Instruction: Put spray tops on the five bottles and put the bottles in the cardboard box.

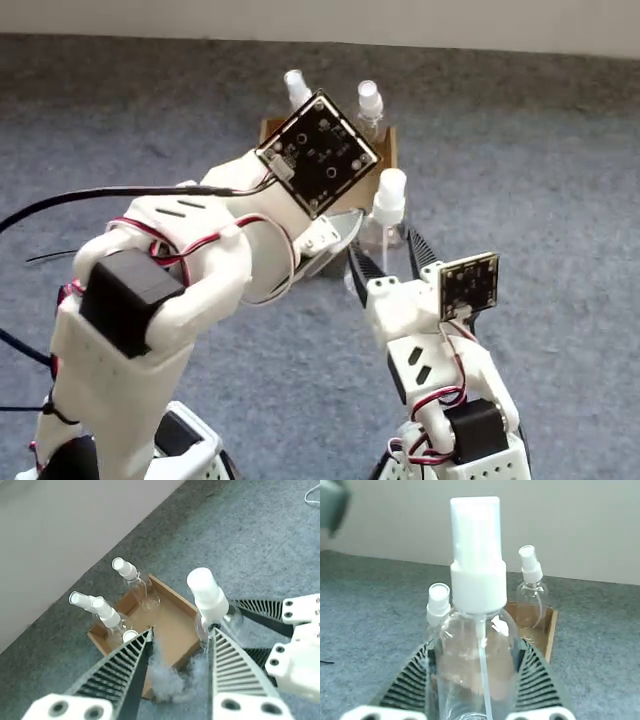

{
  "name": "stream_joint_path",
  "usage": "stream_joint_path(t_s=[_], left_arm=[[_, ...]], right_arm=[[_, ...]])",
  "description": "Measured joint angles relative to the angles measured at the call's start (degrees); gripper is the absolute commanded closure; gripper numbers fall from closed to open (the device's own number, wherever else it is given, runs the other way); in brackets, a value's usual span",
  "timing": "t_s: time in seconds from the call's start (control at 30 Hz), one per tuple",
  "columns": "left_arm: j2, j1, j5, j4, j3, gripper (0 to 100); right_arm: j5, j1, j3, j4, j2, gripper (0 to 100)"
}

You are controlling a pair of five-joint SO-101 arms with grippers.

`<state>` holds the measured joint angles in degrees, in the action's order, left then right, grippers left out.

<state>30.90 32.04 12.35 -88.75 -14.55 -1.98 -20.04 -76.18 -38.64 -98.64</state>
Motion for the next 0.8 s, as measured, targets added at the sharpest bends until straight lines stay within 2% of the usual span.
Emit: stream_joint_path(t_s=[0.27,0.47,0.6,0.8], left_arm=[[1.41,-2.2,0.09,-9.23,-0.62,83],[11.96,-10.02,3.78,-9.14,8.18,83],[18.11,-20.13,5.01,-4.48,20.84,83],[23.03,-35.08,5.1,7.3,42.64,83]], right_arm=[[3.08,1.49,2.55,3.96,1.76,99.5],[3.16,1.32,9.76,11.34,19.87,99.5],[3.16,1.32,16.26,17.93,35.52,99.5],[3.16,1.32,21.98,22.51,54.68,99.5]])
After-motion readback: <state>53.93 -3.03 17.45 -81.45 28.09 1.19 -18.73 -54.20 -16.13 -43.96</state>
